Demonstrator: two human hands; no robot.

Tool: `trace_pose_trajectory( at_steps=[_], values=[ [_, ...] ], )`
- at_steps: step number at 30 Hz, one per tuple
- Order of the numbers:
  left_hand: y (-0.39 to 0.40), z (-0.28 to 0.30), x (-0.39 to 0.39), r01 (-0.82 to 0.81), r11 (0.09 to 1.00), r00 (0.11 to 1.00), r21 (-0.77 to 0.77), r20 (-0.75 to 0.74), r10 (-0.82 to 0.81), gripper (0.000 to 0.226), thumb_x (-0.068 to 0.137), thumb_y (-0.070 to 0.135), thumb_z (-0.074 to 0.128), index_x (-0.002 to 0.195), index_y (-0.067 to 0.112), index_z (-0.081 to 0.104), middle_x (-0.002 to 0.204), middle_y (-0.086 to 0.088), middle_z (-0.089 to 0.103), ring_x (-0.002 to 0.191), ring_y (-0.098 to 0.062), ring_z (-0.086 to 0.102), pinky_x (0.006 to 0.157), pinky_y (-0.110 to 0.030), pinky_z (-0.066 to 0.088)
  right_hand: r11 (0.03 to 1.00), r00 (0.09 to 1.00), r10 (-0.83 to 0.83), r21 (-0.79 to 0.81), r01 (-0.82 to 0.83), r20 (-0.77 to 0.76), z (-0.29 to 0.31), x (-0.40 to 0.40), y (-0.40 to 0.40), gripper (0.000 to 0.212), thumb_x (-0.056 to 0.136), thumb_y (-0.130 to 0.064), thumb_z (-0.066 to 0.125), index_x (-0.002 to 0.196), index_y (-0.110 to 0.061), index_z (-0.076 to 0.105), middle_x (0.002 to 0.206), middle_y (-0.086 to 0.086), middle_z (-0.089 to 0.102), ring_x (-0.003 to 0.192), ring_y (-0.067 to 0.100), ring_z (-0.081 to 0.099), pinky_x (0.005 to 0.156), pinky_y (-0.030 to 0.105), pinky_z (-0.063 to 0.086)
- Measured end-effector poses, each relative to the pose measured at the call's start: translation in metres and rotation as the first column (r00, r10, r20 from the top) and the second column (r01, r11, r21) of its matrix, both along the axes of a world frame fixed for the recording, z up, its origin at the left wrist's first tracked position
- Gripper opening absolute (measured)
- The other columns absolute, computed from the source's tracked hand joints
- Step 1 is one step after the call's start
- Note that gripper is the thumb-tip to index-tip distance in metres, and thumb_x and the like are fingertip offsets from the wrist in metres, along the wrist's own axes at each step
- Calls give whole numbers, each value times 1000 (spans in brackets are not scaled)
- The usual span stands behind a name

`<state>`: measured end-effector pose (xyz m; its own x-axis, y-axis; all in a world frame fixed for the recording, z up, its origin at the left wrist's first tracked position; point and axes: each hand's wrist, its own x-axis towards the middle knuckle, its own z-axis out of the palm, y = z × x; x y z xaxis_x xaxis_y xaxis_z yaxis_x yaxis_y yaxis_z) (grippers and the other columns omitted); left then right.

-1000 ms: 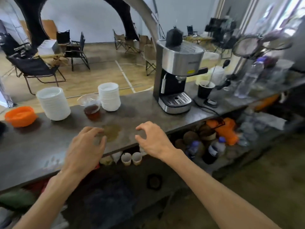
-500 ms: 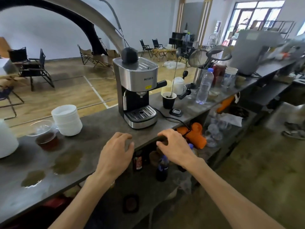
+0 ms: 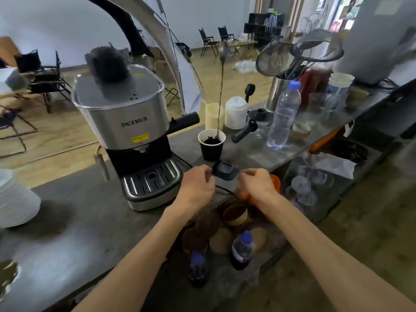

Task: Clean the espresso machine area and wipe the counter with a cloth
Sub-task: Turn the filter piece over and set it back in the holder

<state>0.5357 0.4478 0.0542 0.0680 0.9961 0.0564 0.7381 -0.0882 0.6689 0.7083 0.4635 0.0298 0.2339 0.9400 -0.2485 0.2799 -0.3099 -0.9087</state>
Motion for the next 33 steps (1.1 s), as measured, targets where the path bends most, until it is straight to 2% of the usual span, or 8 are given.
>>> trace_pose_trajectory(
  at_steps=[2, 5, 8, 15, 19, 25, 29, 33],
  values=[
    [31, 0, 14, -37, 994, 999, -101, 7, 38, 26, 93, 18, 56, 116, 7, 64, 113, -9, 65, 104, -25, 61, 85, -31, 45, 993, 965, -103, -79, 86, -240, 3, 5, 20, 12, 88, -2, 61, 92, 5, 69, 88, 20, 65, 80, 32, 63, 74, 46, 59],
    [67, -10, 25, -95, 977, 995, -191, -59, 85, 15, 89, 12, 57, 100, 1, 62, 99, -14, 64, 93, -31, 62, 72, -37, 46, 969, 845, -212, -216, 118, -491, 7, 10, 42, 21, 86, 6, 60, 107, 6, 60, 103, 20, 64, 79, 26, 66, 49, 24, 55],
    [88, -20, 34, -168, 965, 980, -203, -144, 140, 14, 88, 14, 61, 96, 3, 59, 100, -16, 61, 83, -29, 57, 65, -37, 43, 939, 735, -310, -315, 138, -603, 3, 14, 61, 26, 83, 9, 62, 109, 5, 60, 108, 23, 61, 88, 31, 69, 50, 26, 57],
    [103, -24, 39, -189, 933, 975, -307, -167, 143, 35, 84, 23, 70, 110, 5, 55, 111, -17, 61, 98, -34, 62, 81, -39, 54, 922, 679, -329, -379, 80, -657, -8, 14, 78, 28, 74, 7, 72, 99, -2, 66, 107, 22, 63, 83, 31, 73, 60, 30, 59],
    [103, -21, 33, -142, 932, 988, -335, -112, 110, 36, 81, 27, 75, 107, 7, 61, 105, -12, 65, 97, -28, 62, 81, -37, 54, 939, 721, -284, -336, 76, -632, -10, 9, 73, 25, 83, 8, 68, 105, 1, 62, 105, 21, 62, 74, 25, 75, 57, 25, 58],
    [84, -18, 27, -98, 962, 948, -254, 270, 167, 16, 88, 16, 63, 104, 20, 64, 96, -1, 70, 88, -15, 69, 83, -36, 57, 963, 760, -244, -243, 116, -603, -8, 16, 59, 27, 91, -34, 66, 103, -10, 65, 98, 18, 70, 74, 24, 76, 60, 31, 59],
    [73, -14, 29, -77, 967, 856, -244, 481, 189, 17, 99, 18, 50, 99, 17, 67, 87, -3, 76, 75, -10, 73, 67, -28, 60, 983, 892, -179, -101, 151, -416, -11, 11, 54, 5, 90, -10, 68, 94, -12, 66, 95, 12, 68, 76, 19, 71, 61, 25, 55],
    [66, -19, 26, -121, 977, 854, -178, 482, 194, 9, 94, 21, 63, 96, 16, 70, 89, 0, 74, 78, -10, 72, 70, -27, 59, 985, 931, -169, -29, 169, -322, -17, 7, 47, 38, 84, -8, 76, 114, -17, 55, 109, 7, 62, 93, 20, 67, 77, 35, 60]
  ],
)
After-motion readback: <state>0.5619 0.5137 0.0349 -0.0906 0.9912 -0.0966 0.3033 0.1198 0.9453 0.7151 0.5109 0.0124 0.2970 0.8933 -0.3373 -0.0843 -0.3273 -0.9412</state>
